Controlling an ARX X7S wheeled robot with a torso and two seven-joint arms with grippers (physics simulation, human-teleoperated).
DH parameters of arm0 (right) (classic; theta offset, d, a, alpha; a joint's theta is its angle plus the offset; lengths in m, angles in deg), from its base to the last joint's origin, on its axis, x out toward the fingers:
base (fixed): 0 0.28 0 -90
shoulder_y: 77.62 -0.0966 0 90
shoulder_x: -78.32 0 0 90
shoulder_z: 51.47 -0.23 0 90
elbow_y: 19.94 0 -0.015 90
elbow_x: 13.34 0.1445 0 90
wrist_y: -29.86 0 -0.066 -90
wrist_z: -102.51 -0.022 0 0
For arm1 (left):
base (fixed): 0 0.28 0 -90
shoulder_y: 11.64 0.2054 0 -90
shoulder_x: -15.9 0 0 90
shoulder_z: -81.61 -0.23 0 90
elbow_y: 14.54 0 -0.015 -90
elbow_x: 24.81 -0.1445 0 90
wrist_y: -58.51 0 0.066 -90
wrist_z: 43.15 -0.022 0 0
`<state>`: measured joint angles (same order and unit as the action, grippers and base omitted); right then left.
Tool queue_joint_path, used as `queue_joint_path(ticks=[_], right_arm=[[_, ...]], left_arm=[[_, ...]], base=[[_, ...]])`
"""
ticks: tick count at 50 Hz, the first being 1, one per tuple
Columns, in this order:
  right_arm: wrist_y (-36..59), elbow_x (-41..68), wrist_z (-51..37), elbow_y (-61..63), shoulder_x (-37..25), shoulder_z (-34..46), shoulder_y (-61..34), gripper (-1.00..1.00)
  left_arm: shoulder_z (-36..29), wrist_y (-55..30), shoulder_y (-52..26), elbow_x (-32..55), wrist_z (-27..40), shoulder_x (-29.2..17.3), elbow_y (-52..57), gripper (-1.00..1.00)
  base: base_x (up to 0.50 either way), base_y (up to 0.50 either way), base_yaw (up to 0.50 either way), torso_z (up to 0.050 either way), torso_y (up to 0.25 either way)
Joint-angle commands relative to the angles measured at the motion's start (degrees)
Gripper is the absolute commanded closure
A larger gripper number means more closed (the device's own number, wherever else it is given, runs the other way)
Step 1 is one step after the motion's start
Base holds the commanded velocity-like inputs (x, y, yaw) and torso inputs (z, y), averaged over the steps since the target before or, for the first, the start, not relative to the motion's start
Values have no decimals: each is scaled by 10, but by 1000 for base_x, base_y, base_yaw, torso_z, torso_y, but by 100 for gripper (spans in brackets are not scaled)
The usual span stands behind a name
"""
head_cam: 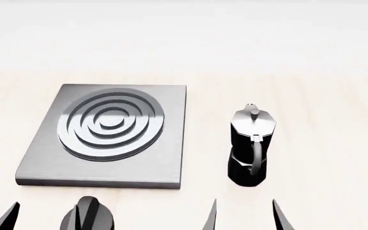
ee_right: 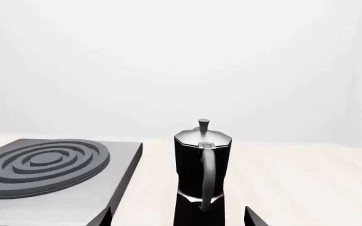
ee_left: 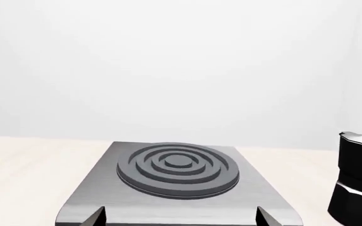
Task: Put the moka pot on the stove.
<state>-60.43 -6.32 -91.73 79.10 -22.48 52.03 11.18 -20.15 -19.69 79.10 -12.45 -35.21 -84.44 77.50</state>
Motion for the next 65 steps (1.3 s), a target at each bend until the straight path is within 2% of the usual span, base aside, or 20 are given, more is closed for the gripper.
queue_joint_path(ticks=[1, 65], right_arm=[[0, 3, -3, -3, -3, 3, -2, -100], [-6, 14, -18, -13, -14, 28, -10, -100]], left_arm=[[-4, 3, 0, 2, 4, -3, -2, -100], [-21, 10, -3, 18, 18, -19, -4, -100]], base=[[227, 0, 0, 0, 0], [226, 0, 0, 0, 0]])
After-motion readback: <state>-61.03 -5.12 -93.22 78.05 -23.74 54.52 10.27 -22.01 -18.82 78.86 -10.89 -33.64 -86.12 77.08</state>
